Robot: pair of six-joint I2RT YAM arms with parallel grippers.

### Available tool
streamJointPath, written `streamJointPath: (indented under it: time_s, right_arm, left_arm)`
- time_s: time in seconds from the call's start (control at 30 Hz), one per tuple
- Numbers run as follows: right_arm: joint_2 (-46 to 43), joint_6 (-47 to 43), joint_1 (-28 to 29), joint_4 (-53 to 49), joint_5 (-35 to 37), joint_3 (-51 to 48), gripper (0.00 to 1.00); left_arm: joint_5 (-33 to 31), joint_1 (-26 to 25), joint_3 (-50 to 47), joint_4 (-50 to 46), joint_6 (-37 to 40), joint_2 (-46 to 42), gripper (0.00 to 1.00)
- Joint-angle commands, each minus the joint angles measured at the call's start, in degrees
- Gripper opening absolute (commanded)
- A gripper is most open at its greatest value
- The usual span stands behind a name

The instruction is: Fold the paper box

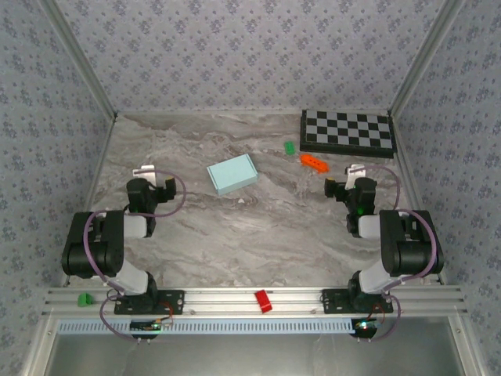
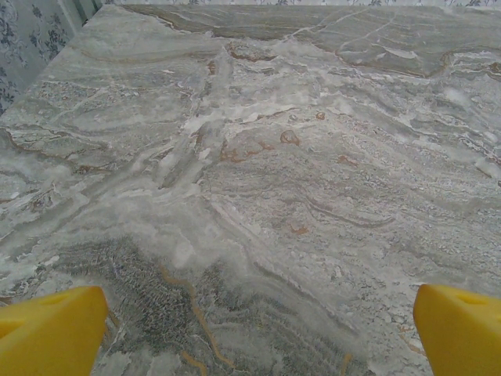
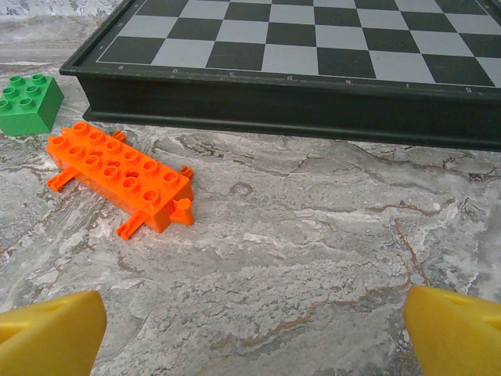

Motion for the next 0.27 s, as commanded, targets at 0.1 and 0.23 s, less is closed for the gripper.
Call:
streamJointPath:
  time_s: [0.1, 0.23]
  right_arm:
    - [0.43, 0.44, -0.38, 1.18, 0.64, 0.69, 1.0]
    - [0.5, 0.4, -0.34, 1.19, 0.6, 0.68, 1.0]
  left_arm:
    - [-0.21, -0.16, 1.57, 0.1, -0.65, 0.35, 1.0]
    - [-0.21, -0.16, 1.38, 0.34, -0.58, 0.35, 1.0]
